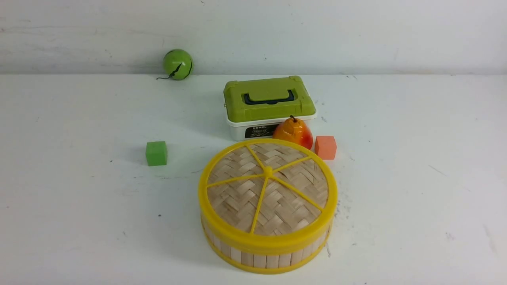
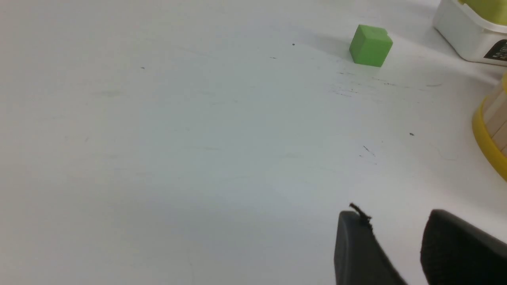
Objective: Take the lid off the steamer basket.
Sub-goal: Use the right arm to lift the lid of the steamer
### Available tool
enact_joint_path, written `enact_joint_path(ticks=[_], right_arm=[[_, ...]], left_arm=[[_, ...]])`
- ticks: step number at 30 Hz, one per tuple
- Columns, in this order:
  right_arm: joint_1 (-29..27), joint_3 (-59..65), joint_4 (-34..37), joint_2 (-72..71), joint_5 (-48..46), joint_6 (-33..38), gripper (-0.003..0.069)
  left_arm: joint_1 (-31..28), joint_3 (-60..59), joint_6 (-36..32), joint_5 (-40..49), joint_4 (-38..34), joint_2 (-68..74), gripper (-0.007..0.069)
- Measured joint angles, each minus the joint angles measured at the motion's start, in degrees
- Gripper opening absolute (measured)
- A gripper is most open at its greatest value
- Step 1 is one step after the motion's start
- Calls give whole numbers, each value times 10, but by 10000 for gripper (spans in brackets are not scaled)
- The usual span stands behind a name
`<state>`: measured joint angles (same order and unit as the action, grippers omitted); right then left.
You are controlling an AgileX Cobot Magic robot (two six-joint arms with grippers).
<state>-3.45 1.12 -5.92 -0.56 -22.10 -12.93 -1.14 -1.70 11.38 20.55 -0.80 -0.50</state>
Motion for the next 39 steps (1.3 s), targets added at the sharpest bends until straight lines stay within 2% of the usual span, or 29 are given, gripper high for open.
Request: enact_joint_path(ticks=[6,9,11,12,14,15,16,20,27,30,31,33,34,35,36,37,38,39], right_arm=[[0,0,-4,0,0,-5,239],[0,0,35,0,5,-51,239],[0,1,105,0,12,-101,239],[0,3,180,0,19,-157,239],[0,4,278,0,21,-233,239],[0,4,278,0,21,-233,239],[0,5,354,0,21,-277,239],[0,5,376,0,25,-279,239],[0,3,351,0,26,-202,239],[6,-49,351,0,-9,-91,239],[8,-61,351,1,-13,-75,238],[15,-156,343,42,-55,38,201],[15,-164,342,47,-59,47,195],[17,-240,337,101,-109,129,131],[18,-240,336,108,-109,129,131],[17,-324,332,180,-180,213,43],[17,-324,332,188,-180,213,43],[18,-364,331,220,-216,253,8]], left_arm=[[0,0,0,0,0,0,239],[0,0,0,0,0,0,239],[0,0,0,-1,0,0,239],[0,0,0,-1,0,0,239],[0,0,0,-1,0,0,239],[0,0,0,-1,0,0,239],[0,0,0,-1,0,0,239],[0,0,0,-1,0,0,239],[0,0,0,-1,0,0,239],[0,0,0,-1,0,0,239],[0,0,0,-1,0,0,239],[0,0,0,-1,0,0,239],[0,0,0,-1,0,0,239],[0,0,0,-1,0,0,239],[0,0,0,-1,0,0,239],[0,0,0,-1,0,0,239],[0,0,0,-1,0,0,239],[0,0,0,-1,0,0,239]])
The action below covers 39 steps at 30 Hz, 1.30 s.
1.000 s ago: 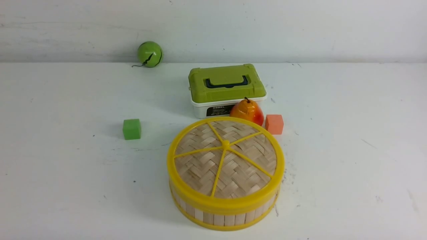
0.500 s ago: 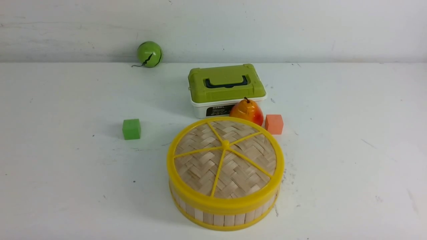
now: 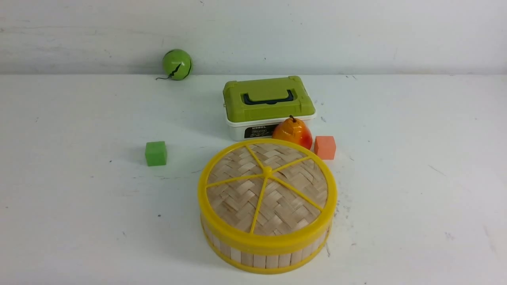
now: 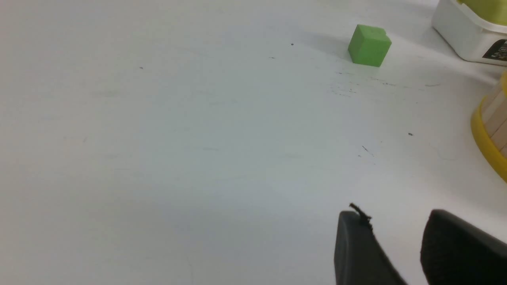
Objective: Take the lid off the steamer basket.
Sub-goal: Use the right arm to lift the lid of the steamer
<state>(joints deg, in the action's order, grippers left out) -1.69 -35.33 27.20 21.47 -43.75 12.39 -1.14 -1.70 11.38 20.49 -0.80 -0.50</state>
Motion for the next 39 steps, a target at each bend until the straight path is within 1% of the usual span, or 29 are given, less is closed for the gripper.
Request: enact_joint_path(ticks=[1,4,5,7,9,10,12,13,14,16,17,18,20,22,24,26,27,28,30,34,37,39], right_arm=[[0,-52,1,63,-49,47,-15],[4,-152,9,179,-146,116,-20],[4,-157,9,186,-151,119,-20],[35,-235,12,284,-211,141,-15],[51,-255,11,308,-221,142,-14],[89,-297,0,362,-239,143,-10],[113,-320,-14,391,-246,143,-10],[149,-357,-37,429,-258,139,-8],[170,-374,-59,455,-265,133,-8],[224,-421,-105,504,-274,99,-7],[229,-425,-114,514,-275,95,-7],[262,-460,-149,553,-276,56,-3],[285,-494,-180,602,-277,22,3],[302,-530,-195,650,-277,0,22],[308,-549,-199,674,-277,-4,38],[322,-600,-200,733,-277,-11,108],[323,-600,-200,737,-277,-11,108],[331,-634,-199,775,-277,-12,174],[337,-667,-199,814,-276,-12,255],[343,-721,-191,876,-270,-13,377],[343,-755,-183,919,-267,-13,413],[343,-770,-182,940,-266,-13,415]], left_arm=[[0,0,0,0,0,0,239],[0,0,0,0,0,0,239],[0,0,0,0,0,0,239],[0,0,0,0,0,0,239],[0,0,0,0,0,0,239],[0,0,0,0,0,0,239],[0,0,0,0,0,0,239],[0,0,0,0,0,0,239],[0,0,0,0,0,0,239],[0,0,0,0,0,0,239],[0,0,0,0,0,0,239],[0,0,0,0,0,0,239],[0,0,0,0,0,0,239],[0,0,0,0,0,0,239],[0,0,0,0,0,0,239],[0,0,0,0,0,0,239],[0,0,0,0,0,0,239],[0,0,0,0,0,0,239],[0,0,0,0,0,0,239],[0,0,0,0,0,0,239],[0,0,0,0,0,0,239],[0,0,0,0,0,0,239]])
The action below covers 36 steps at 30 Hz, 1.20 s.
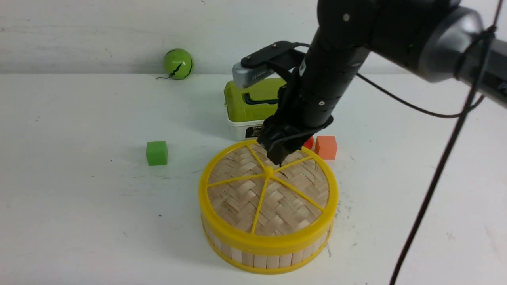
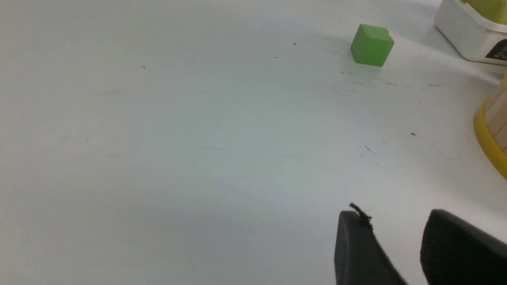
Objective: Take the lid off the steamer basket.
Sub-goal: Use the right arm to lift the lid of the steamer, then use the right arm to place the steamer lid on the table
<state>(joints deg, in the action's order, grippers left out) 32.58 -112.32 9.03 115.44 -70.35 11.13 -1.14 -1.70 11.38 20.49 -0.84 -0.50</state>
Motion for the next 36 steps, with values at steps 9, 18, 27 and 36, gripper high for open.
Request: enact_joint_path(ticks=[9,18,27,36], right_arm=[[0,-22,1,60,26,-1,363],[1,-27,17,74,20,-2,190],[0,-26,-6,15,-6,-2,105],[-95,7,-71,-156,-11,-24,105]], left_arm=[[0,0,0,0,0,0,239],[0,0,0,0,0,0,239],[0,0,0,0,0,0,239],[0,0,0,0,0,0,239]])
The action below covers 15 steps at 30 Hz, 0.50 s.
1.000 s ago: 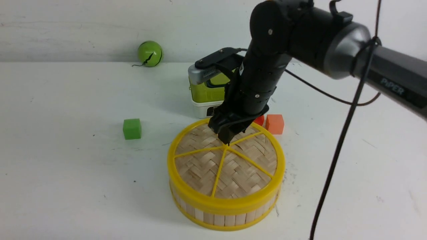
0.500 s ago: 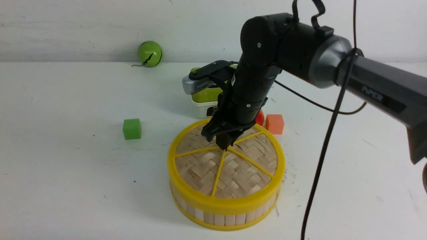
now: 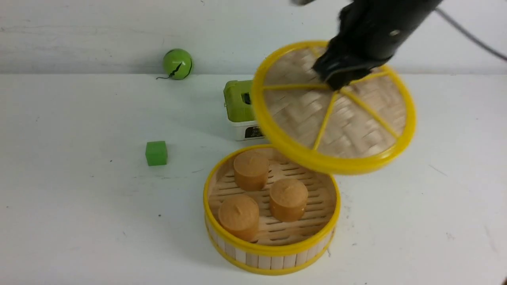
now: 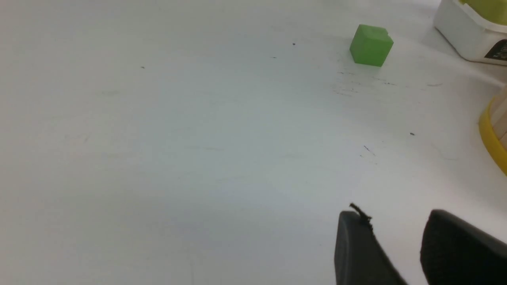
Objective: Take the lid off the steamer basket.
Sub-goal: Use the right arm to place the steamer lid on the table
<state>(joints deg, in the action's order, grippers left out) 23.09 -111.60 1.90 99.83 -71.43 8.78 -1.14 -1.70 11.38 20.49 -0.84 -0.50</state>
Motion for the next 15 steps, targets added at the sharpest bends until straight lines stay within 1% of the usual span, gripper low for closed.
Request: enact_joint_path(ticks=[1,5,8,10,11,12,13,15], right_arm=[[-5,6,-1,-6,0,-1,105],[-119,110,-8,-48,-1,-5,105],[-173,190,2,-48,9,-6,105],[-187,211,8,-46,22,-6,105],[-203,247,22,-42,52,-6,105],[-206,257,26,-41,63,-6,105],[-212,289,37,-33,106,-6,105],[-213,329,49,-20,157,-6,105]], left_arm=[[0,0,0,0,0,0,239],[0,0,0,0,0,0,239],[0,0,0,0,0,0,239],[0,0,0,0,0,0,239],[0,0,0,0,0,0,239],[0,0,0,0,0,0,239],[0,0,0,0,0,0,239],[0,0,0,0,0,0,239]])
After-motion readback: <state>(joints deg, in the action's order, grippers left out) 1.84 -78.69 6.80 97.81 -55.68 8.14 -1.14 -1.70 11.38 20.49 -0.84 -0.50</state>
